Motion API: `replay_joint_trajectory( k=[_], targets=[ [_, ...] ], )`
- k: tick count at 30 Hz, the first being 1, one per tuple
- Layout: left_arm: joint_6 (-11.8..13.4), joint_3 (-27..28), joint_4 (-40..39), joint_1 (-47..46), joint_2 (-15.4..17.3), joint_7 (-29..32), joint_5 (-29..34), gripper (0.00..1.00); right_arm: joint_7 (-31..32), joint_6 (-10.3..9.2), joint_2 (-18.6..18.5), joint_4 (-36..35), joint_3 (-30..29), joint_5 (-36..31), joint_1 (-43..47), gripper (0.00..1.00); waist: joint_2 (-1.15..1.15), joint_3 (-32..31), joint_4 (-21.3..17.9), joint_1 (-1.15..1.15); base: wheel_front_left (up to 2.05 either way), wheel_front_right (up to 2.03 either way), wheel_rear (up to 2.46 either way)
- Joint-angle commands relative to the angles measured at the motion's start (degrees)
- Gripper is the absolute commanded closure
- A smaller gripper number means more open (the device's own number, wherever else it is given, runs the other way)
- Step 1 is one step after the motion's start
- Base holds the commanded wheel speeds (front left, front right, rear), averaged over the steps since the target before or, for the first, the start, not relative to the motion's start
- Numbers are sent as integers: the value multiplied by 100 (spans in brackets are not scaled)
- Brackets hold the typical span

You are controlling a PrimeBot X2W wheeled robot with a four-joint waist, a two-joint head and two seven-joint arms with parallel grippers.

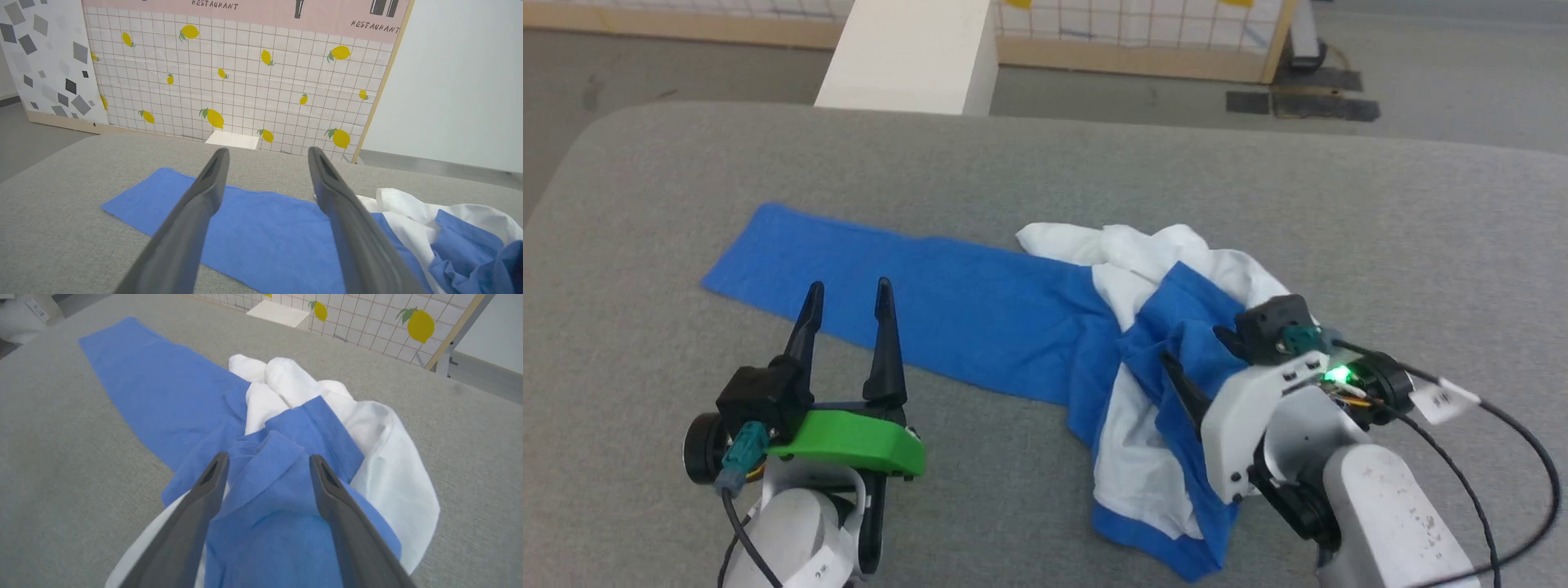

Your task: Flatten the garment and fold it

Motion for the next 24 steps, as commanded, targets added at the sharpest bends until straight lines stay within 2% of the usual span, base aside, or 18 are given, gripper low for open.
replay_joint_trajectory(
  k=[1,4,5,6,7,8,11,15,18,24],
  targets=[
    [-79,86,-33,135,-97,-25,106,0,227,-8,-3,54,12,-106,-156,0,0,240,244,0,0,0,0],
    [-239,279,-63,202,-249,-26,220,0,774,-8,-3,175,50,-311,-280,0,0,306,316,0,0,0,0],
    [-293,340,-50,225,-287,-26,270,0,976,-8,-3,214,42,-405,-305,19,0,315,328,0,0,0,0],
    [-330,393,-43,238,-320,-26,300,0,1112,-8,-3,226,46,-449,-318,54,0,318,337,0,0,0,0],
    [-385,447,-16,262,-360,-26,314,0,1201,-8,-3,202,50,-456,-331,93,0,317,342,0,0,0,0],
    [-420,482,10,280,-382,-26,345,0,1240,-8,-3,174,47,-459,-339,100,0,310,337,0,0,0,0],
    [-496,662,53,361,-452,-26,385,0,1123,-8,-3,-1,-118,-417,-311,100,0,231,259,0,0,0,0],
    [-613,789,149,448,-498,-26,458,0,363,-8,-3,-450,-573,-128,-200,100,0,52,105,0,0,0,0],
    [-685,845,211,511,-518,-27,501,0,-228,-8,-3,-825,-1231,-11,46,100,0,-102,-22,0,0,0,0],
    [-789,909,279,607,-536,-27,570,0,-953,-8,-3,-1263,-2885,237,740,100,0,-291,-298,0,0,0,0]
  ],
)
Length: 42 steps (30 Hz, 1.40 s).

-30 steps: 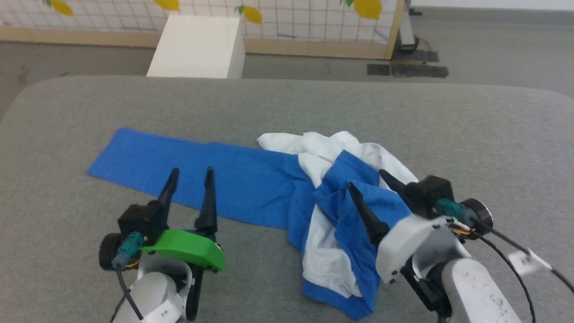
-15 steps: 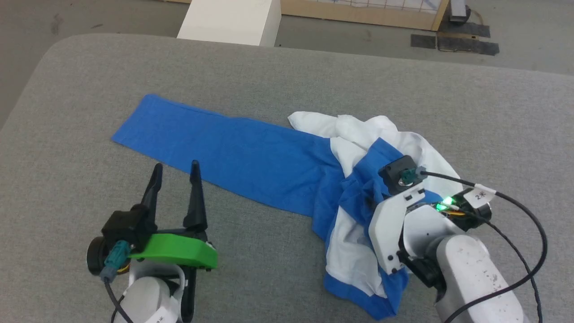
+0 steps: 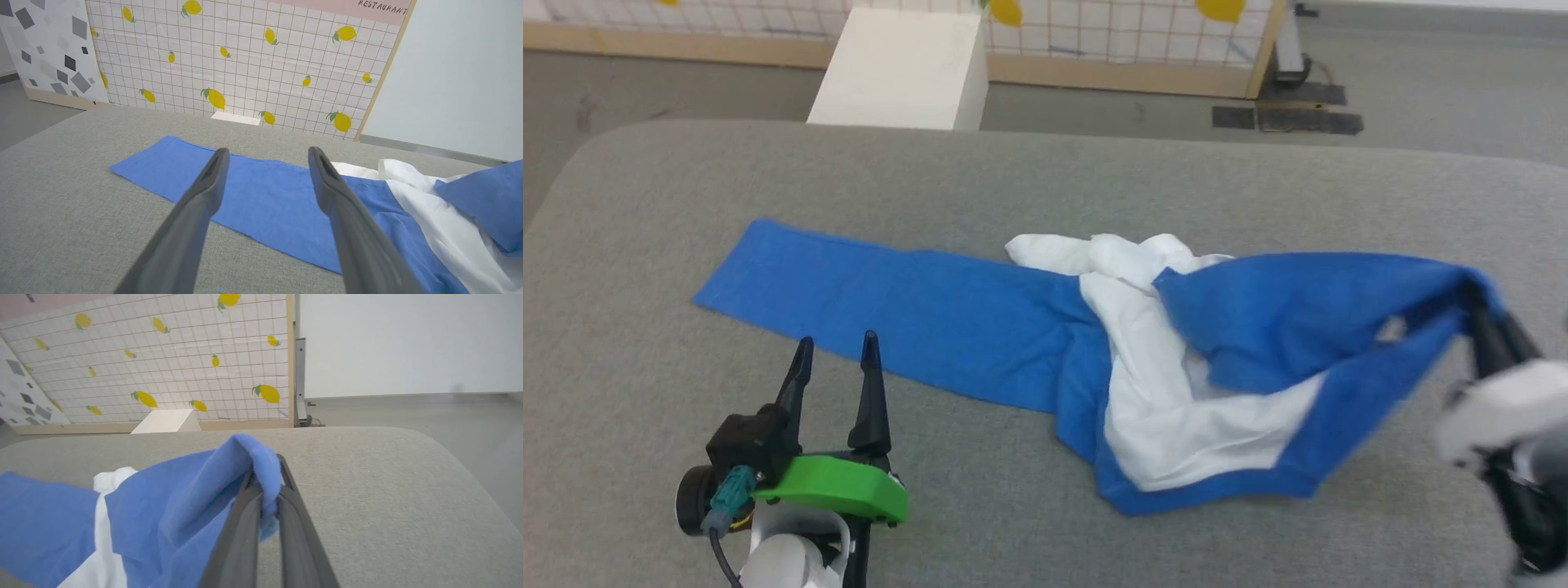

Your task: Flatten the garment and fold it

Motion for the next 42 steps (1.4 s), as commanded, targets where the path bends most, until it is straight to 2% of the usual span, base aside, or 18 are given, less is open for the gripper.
replay_joint_trajectory(
  k=[1,4,6,12,13,14,15,19,22,26,29,33,37,40,41,42],
  targets=[
    [-36,28,21,111,-25,-26,33,0,-127,-9,-7,1,-333,132,173,100,0,-170,-228,0,0,0,0],
    [-76,38,69,146,-29,-26,60,0,-212,-9,-7,309,-1162,352,502,100,0,-204,-342,0,0,0,0],
    [-106,21,114,159,-31,-26,71,0,-154,-9,-7,664,-1514,419,669,100,0,-220,-406,0,0,0,0],
    [-169,-57,293,170,-35,-26,94,0,197,-9,-7,1616,-1856,342,931,100,0,-246,-550,0,0,0,0],
    [-175,-76,331,167,-35,-26,96,0,224,-9,-7,1692,-1832,321,938,90,0,-248,-569,0,0,0,0],
    [-186,-109,393,164,-35,-26,92,0,195,-9,-7,1736,-1797,302,933,50,0,-249,-587,0,0,0,0],
    [-195,-139,456,161,-36,-26,82,0,137,-9,-7,1740,-1750,291,925,0,0,-247,-604,0,0,0,0],
    [-139,-323,839,85,-36,120,-112,0,-310,-9,-7,1523,-1406,220,897,0,0,-223,-656,0,0,0,0],
    [26,-578,1114,-50,-37,615,-381,0,-629,-9,-7,1283,-1067,186,914,0,0,-185,-676,0,0,0,0],
    [505,-784,1372,-343,-37,1169,-851,0,-849,-9,-7,1079,-722,231,934,0,0,-128,-693,0,0,0,0],
    [957,-897,1652,-619,-37,1620,-896,0,-873,-9,-7,973,-497,272,943,0,0,-89,-721,0,0,0,0],
    [1284,-903,1961,-961,-37,2065,-1059,0,-835,-9,-7,857,-235,354,965,0,0,-11,-796,0,0,0,0],
    [1447,-898,2266,-1135,-37,2637,-1187,0,-841,-9,-7,877,-34,446,948,0,0,72,-879,0,0,0,0],
    [1379,-1037,2382,-1198,25,3010,-1166,0,-839,-9,-7,875,106,484,939,0,0,142,-912,0,0,0,0],
    [1332,-1099,2417,-1215,59,3142,-1152,8,-845,-9,-7,861,157,498,934,0,0,168,-918,0,0,0,0],
    [1286,-1163,2441,-1231,90,3235,-1127,60,-850,-9,-7,851,189,512,929,0,0,188,-922,0,0,0,0]
  ],
)
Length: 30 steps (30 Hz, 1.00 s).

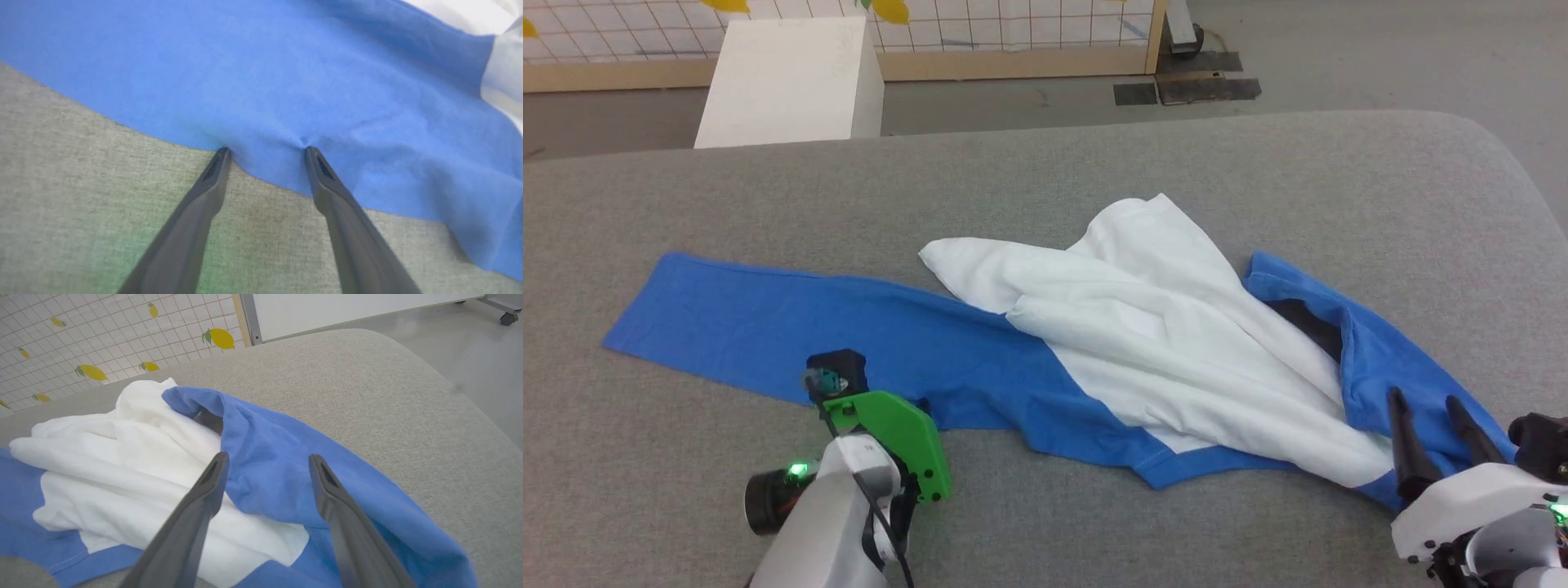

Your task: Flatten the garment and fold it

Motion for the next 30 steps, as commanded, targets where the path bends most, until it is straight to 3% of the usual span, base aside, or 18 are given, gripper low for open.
replay_joint_trajectory(
  k=[1,2,5,8,16,24,28,29,30],
  targets=[
    [-116,-148,194,78,2,228,12,92,-26,-8,-6,-34,47,37,-4,0,0,61,-23,0,0,0,0],
    [-179,-208,202,64,12,291,24,100,-30,-8,-6,-41,69,38,-10,0,0,76,-21,0,0,0,0],
    [-329,-297,122,11,6,236,14,100,-55,-8,-6,-52,133,62,-42,0,0,109,6,0,0,0,0],
    [-318,-201,-23,-27,-1,-204,-5,100,-83,-8,-6,-73,174,82,-54,0,0,93,67,0,0,0,0],
    [-58,451,-664,402,307,-1158,-210,100,-124,-8,-6,-202,155,0,8,0,0,-59,359,0,0,0,0],
    [339,1163,-1441,1224,852,-1246,-402,100,-37,-8,-6,-206,89,-40,38,0,0,-85,704,0,0,0,0],
    [468,1354,-1480,1464,927,-1247,-484,100,26,-8,-6,-174,101,-117,55,0,0,-111,843,0,0,0,0],
    [442,1366,-1485,1487,905,-1266,-526,97,37,-8,-6,-177,116,-140,59,0,0,-124,872,0,0,0,0],
    [420,1405,-1493,1508,854,-1336,-592,44,45,-8,-6,-180,134,-163,57,0,0,-135,904,0,0,0,0]
  ],
)
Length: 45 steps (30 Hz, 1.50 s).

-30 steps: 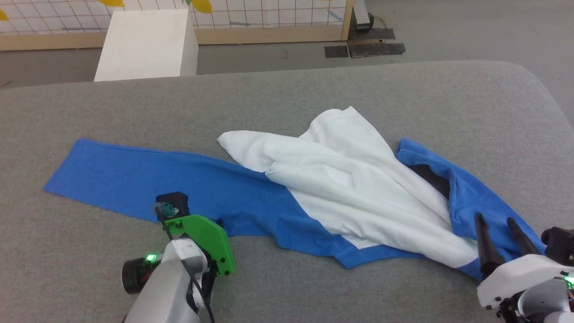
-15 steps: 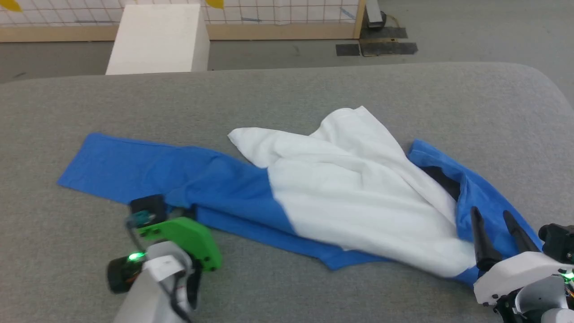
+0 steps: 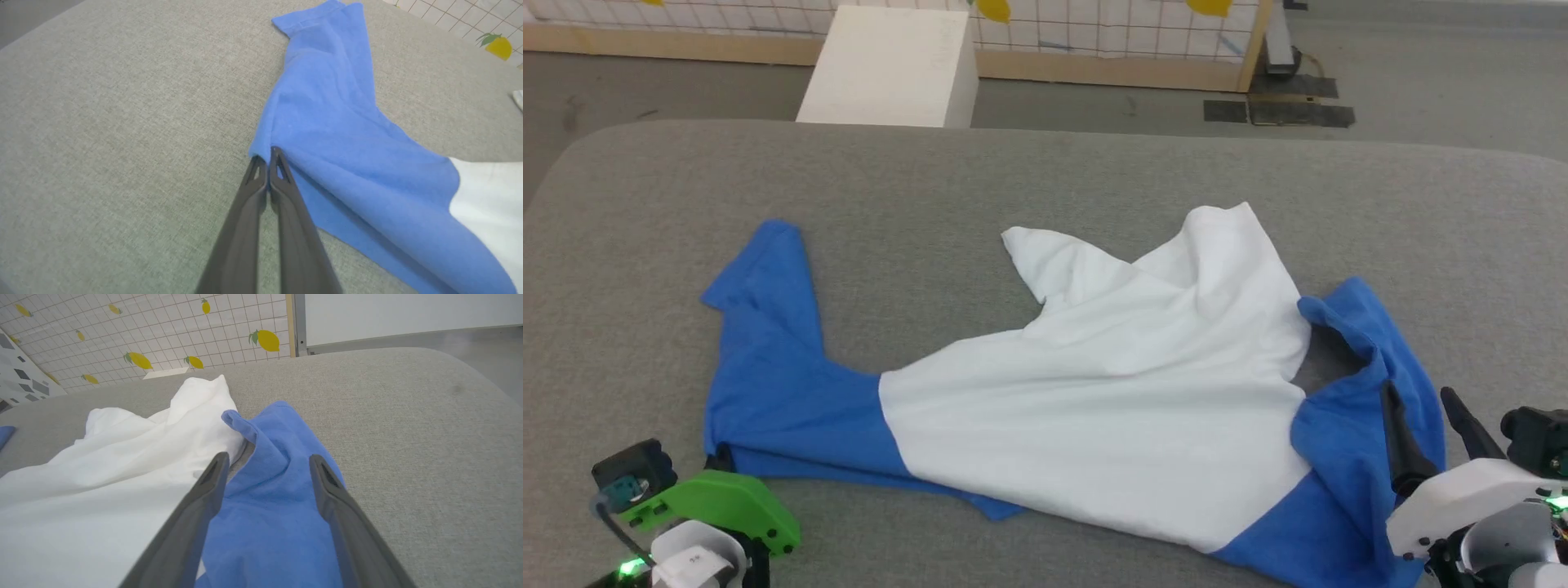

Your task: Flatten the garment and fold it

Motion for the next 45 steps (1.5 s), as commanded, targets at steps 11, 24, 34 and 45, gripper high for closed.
replay_joint_trajectory(
  k=[11,24,34,45],
  targets=[
    [-600,-347,-255,36,-439,-1723,324,0,349,-8,-5,73,279,-529,-309,0,0,-19,555,0,0,0,0],
    [-1168,-359,-1004,-426,-979,-1845,1423,0,2177,-8,-222,1589,1201,-1098,-2344,0,0,687,1178,0,0,0,0],
    [-1159,-542,-891,-740,-1019,-1846,1244,0,3688,-8,-601,2602,1697,-895,-3051,98,0,1044,1485,0,0,0,0],
    [-1078,-661,-978,-869,-1020,-1846,1129,0,3013,-8,-1204,2163,1773,-870,-4152,100,0,1311,1567,0,0,0,0]
  ],
)
